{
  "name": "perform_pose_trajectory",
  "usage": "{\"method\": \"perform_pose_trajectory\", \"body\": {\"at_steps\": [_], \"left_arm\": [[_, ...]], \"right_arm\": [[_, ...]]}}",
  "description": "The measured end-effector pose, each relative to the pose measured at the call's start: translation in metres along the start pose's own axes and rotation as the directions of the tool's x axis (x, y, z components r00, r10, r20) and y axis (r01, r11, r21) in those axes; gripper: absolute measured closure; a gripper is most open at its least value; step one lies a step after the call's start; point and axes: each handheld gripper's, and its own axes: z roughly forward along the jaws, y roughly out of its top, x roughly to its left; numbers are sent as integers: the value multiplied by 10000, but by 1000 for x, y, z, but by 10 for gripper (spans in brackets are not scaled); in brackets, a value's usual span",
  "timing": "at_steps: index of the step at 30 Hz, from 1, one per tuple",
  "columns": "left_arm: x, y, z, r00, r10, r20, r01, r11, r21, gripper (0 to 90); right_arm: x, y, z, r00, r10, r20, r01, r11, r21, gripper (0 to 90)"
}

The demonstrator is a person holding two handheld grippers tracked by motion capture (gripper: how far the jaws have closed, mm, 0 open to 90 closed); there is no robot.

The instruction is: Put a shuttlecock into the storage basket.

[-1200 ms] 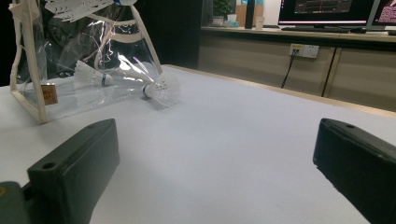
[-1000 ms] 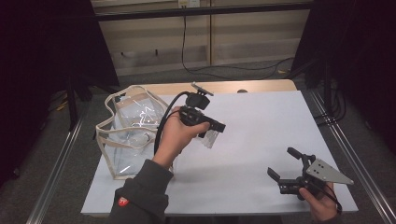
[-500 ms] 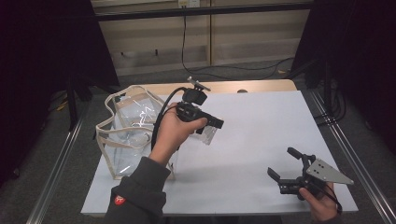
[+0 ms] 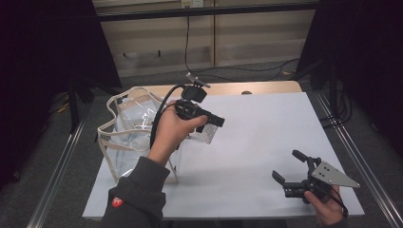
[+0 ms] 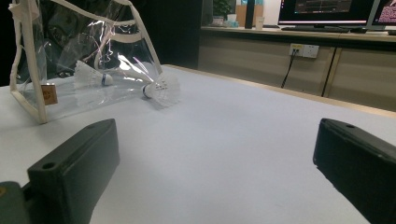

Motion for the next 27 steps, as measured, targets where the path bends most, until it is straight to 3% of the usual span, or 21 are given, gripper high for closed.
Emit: {"method": "perform_pose_trajectory", "body": {"at_steps": [27], "left_arm": [[6,8,-22,9994,-153,-299,147,9997,-215,654]], "right_arm": [[0,0,0,10000,-28,-3,28,10000,8,3]]}}
